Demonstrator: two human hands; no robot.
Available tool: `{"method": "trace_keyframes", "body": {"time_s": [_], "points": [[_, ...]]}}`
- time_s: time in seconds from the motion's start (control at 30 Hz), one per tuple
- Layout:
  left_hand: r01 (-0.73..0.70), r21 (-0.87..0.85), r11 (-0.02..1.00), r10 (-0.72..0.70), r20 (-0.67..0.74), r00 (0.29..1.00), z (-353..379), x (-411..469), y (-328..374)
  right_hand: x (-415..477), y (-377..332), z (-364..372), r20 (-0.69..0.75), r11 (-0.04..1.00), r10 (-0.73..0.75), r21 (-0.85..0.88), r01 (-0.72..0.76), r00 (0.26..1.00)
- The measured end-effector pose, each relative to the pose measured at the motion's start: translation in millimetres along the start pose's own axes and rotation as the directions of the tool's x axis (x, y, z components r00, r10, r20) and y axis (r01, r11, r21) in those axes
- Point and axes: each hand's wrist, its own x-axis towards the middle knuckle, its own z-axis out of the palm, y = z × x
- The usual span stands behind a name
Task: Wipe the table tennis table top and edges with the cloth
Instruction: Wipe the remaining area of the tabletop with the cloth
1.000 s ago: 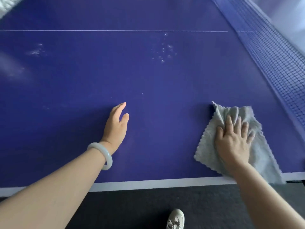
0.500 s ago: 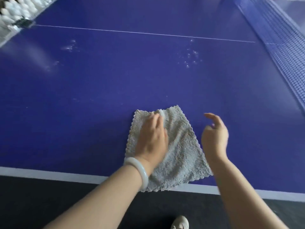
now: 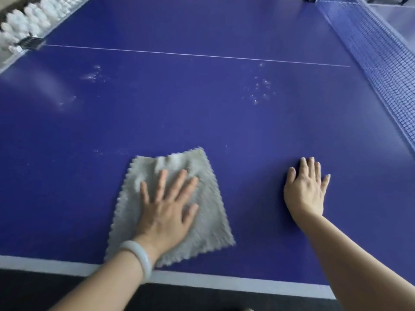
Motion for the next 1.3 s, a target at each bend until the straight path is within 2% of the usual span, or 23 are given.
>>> {"method": "trace_keyframes", "body": {"time_s": [0.1, 0.17, 0.23, 0.3, 0.4, 0.5, 0.57, 0.63, 0.73, 0.83, 1.0, 1.1, 1.2, 1.3], "points": [[0.285, -0.011, 0.958, -0.285, 0.035, 0.958, -3.5, 35.7, -10.5, 0.1, -2.6, 1.7, -0.017, 0.999, 0.021, 0.038, -0.02, 1.0], [0.323, -0.062, 0.944, -0.323, 0.007, 0.946, -5.8, 38.9, 8.2, -0.1, -1.5, 0.9, -0.02, 0.997, 0.034, 0.075, -0.033, 0.999], [0.184, -0.127, 0.975, -0.19, -0.038, 0.981, -6.1, 23.4, 41.7, 0.1, -1.1, -0.7, -0.026, 0.991, 0.045, 0.125, -0.041, 0.999], [-0.036, -0.211, 0.977, 0.026, -0.05, 0.998, -6.2, -0.4, 81.8, -0.8, -1.8, -1.2, -0.033, 0.986, 0.054, 0.159, -0.048, 0.998], [-0.25, -0.251, 0.935, 0.25, -0.032, 0.968, -1.9, 0.0, 124.2, -0.5, -2.0, -1.4, -0.041, 0.983, 0.053, 0.18, -0.045, 0.998], [-0.415, -0.205, 0.887, 0.421, -0.016, 0.907, -2.3, 51.2, 137.0, -0.3, -0.9, -1.2, -0.043, 0.986, 0.047, 0.163, -0.04, 0.998], [-0.457, -0.184, 0.87, 0.465, 0.0, 0.885, -7.1, 91.7, 135.6, 0.3, 0.5, -0.6, -0.053, 0.989, 0.045, 0.146, -0.037, 0.998], [-0.368, -0.199, 0.908, 0.378, 0.013, 0.926, -11.0, 130.9, 121.6, 1.3, 0.2, -1.1, -0.06, 0.993, 0.043, 0.112, -0.036, 0.997], [-0.099, -0.182, 0.978, 0.099, -0.009, 0.995, -12.7, 173.4, 80.8, 1.4, -1.4, 0.8, -0.057, 0.999, 0.028, 0.033, -0.026, 0.998], [0.041, -0.163, 0.986, -0.055, -0.083, 0.995, -15.5, 182.3, 60.6, 2.9, -5.8, 5.2, -0.011, 0.996, 0.035, -0.077, -0.036, 0.999], [0.055, -0.124, 0.991, -0.062, -0.059, 0.996, -22.9, 181.2, 65.2, 2.5, -13.0, -1.2, 0.071, 0.991, 0.018, -0.135, -0.008, 0.997], [0.052, -0.124, 0.991, -0.059, -0.054, 0.997, -23.6, 181.1, 64.0, 21.8, 0.5, -19.0, 0.015, 0.994, -0.071, 0.08, 0.07, 0.997], [0.042, -0.14, 0.989, -0.051, -0.058, 0.997, -21.5, 180.4, 64.6, 97.8, 19.2, -38.8, -0.038, 0.971, -0.092, 0.217, 0.098, 0.995], [0.047, -0.173, 0.984, -0.059, -0.061, 0.996, -20.2, 181.0, 62.2, 200.2, 13.5, -52.1, -0.018, 0.984, -0.062, 0.167, 0.064, 0.998]]}}
